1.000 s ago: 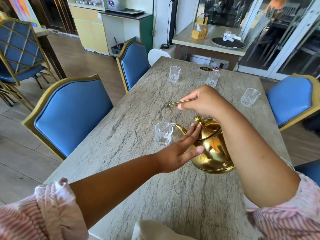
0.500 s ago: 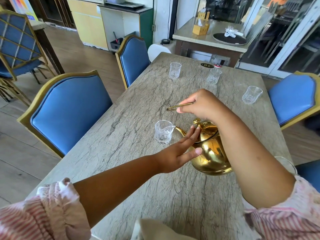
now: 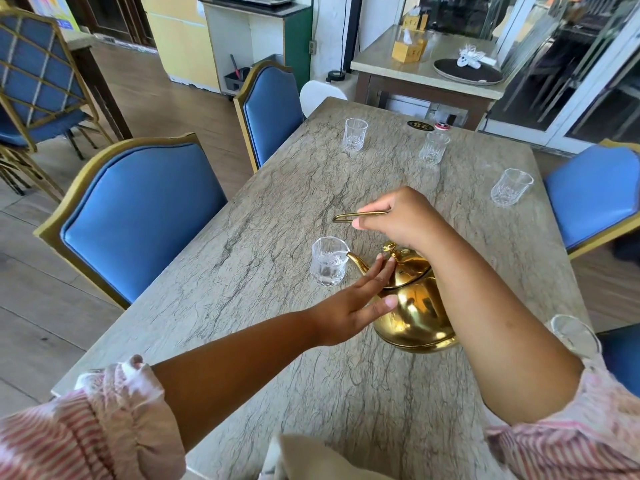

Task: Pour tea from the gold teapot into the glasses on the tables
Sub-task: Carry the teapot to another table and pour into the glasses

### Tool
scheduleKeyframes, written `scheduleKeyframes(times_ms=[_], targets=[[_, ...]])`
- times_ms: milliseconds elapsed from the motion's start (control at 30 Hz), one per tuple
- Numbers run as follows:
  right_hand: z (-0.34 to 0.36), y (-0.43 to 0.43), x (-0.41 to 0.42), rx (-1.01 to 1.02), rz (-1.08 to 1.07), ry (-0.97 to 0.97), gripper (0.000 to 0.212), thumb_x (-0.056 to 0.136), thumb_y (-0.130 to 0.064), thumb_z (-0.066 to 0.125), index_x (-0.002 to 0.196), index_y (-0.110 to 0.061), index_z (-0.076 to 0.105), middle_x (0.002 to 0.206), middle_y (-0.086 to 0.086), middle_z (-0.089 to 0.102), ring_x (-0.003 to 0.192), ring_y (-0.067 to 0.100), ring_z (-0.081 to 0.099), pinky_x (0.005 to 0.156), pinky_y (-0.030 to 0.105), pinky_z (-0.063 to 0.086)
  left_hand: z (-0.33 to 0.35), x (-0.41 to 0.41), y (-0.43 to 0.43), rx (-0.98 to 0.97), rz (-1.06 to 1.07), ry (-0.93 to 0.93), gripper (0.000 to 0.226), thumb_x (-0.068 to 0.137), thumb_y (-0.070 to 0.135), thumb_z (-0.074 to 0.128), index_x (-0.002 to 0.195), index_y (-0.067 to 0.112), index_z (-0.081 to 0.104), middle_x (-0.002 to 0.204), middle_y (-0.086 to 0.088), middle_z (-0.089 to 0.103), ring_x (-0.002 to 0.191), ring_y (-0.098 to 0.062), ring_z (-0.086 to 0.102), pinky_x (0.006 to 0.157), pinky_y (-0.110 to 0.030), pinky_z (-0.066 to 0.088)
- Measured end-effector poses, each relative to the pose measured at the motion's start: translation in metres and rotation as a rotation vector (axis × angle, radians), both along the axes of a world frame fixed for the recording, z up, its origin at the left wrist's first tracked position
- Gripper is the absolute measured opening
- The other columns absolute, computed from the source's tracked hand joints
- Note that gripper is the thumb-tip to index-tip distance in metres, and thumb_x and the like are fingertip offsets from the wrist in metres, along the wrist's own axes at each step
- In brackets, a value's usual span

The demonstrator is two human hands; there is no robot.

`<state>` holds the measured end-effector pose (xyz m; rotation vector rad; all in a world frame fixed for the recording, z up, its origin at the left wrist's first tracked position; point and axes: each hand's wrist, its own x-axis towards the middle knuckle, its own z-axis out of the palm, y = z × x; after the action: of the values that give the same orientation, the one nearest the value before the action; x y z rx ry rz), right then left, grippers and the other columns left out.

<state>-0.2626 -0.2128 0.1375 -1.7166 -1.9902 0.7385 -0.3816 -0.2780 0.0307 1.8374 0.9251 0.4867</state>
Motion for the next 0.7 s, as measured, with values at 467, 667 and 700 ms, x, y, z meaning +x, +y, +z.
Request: scheduleKeyframes(times_ms=[467, 667, 700], targets=[[-0.023, -0.022, 0.018, 0.054, -0.128, 0.284, 0.043, 0.078, -0.032, 0.076, 0.118, -0.017, 0.069, 0.13, 0.005, 0.064, 0.119, 0.017, 0.059, 0.091, 0.022, 0.041, 0.003, 0.0, -0.008, -0.014, 0.033, 0.08, 0.058, 0.097, 0.039, 0.034, 0.148, 0.031, 0.006, 0.156, 0.012, -0.012, 0.141, -0.003, -0.007, 0.114, -0.028, 0.007], [-0.033, -0.041, 0.033, 0.005, -0.224, 0.466, 0.042, 0.078, -0.033, 0.076, 0.085, 0.007, 0.068, 0.049, -0.004, 0.042, 0.036, 0.005, 0.036, 0.041, 0.017, 0.033, 0.007, 0.002, -0.019, 0.024, 0.09, 0.087, 0.06, 0.093, 0.049, 0.036, 0.147, 0.035, 0.013, 0.157, 0.017, -0.005, 0.142, -0.004, 0.002, 0.118, -0.04, 0.013], [-0.034, -0.044, 0.035, -0.008, -0.234, 0.501, 0.046, 0.078, -0.033, 0.076, 0.085, 0.011, 0.065, 0.044, -0.005, 0.036, 0.032, 0.005, 0.028, 0.037, 0.016, 0.026, 0.006, 0.001, -0.022, 0.06, 0.106, 0.093, 0.061, 0.092, 0.052, 0.037, 0.147, 0.036, 0.014, 0.157, 0.017, -0.003, 0.143, -0.004, 0.003, 0.118, -0.043, 0.013]])
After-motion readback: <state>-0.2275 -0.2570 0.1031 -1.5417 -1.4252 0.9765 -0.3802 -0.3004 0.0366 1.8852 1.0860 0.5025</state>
